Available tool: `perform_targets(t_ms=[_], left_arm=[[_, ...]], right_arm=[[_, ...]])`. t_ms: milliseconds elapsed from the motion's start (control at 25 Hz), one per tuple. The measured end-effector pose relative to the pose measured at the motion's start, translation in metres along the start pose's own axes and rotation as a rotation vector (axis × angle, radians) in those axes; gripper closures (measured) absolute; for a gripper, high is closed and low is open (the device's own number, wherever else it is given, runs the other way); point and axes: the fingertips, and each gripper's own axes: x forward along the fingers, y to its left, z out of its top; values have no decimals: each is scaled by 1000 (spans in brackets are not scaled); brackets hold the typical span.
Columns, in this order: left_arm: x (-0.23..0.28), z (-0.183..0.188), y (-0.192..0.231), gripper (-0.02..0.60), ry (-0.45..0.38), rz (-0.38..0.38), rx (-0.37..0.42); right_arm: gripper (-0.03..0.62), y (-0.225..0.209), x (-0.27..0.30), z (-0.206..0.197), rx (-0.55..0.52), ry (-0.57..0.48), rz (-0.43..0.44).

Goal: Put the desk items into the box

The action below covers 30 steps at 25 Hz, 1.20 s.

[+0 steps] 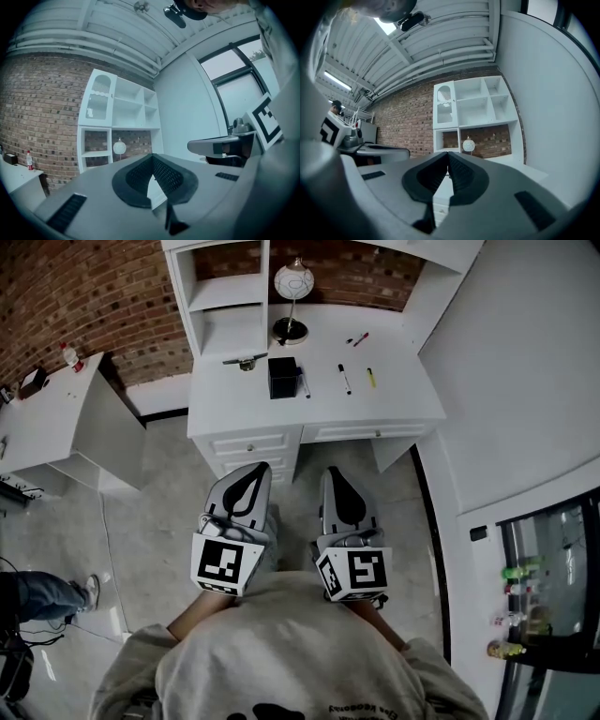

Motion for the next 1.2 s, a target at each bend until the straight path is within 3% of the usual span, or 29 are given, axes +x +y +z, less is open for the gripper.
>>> perform_targets(t_ms=[440, 840, 1200], left_arm=[[68, -18, 24, 577, 10, -32, -20], [168, -26, 78, 578, 16, -72, -24], [240, -41, 127, 577, 29, -95, -78]], right_arm=[[576, -26, 61, -4, -54, -1, -6], [576, -58, 163, -11, -89, 26, -6], [576, -73, 243, -18, -122, 71, 7]])
